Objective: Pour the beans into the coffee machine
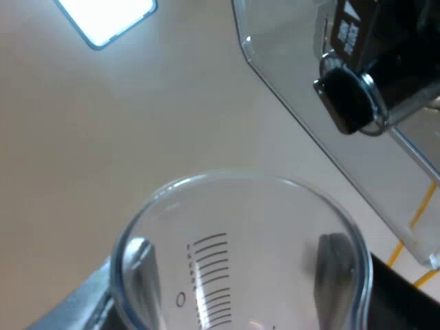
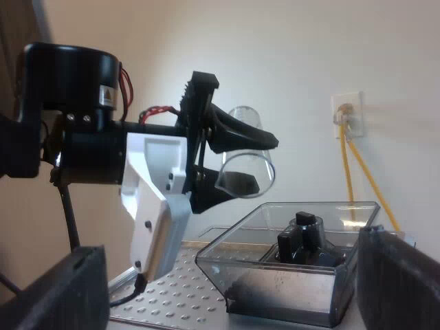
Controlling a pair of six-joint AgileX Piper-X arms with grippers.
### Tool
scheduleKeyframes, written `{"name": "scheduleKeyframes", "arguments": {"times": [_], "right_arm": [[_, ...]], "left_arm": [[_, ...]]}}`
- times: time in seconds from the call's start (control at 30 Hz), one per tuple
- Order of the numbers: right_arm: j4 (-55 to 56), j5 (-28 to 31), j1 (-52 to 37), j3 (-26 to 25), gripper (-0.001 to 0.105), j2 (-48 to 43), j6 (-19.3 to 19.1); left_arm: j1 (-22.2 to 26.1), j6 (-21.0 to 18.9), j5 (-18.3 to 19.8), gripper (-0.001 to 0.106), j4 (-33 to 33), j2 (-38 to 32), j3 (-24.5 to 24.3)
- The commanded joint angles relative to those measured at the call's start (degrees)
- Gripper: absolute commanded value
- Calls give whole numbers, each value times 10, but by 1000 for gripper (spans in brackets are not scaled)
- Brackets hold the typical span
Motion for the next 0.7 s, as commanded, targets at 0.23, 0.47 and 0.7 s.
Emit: {"name": "scheduleKeyframes", "arguments": {"times": [0.23,0.47,0.7], "right_arm": [[-8,-1,0,-3,79,-4,-10],[-8,-118,0,-3,79,-4,-10],[-8,-170,0,-3,79,-4,-10]], "left_arm": [[-1,-284,4,29,-5,-50,-3],[-1,-542,-7,29,-5,-96,-3],[-1,-705,-41,29,49,-136,-3]]}}
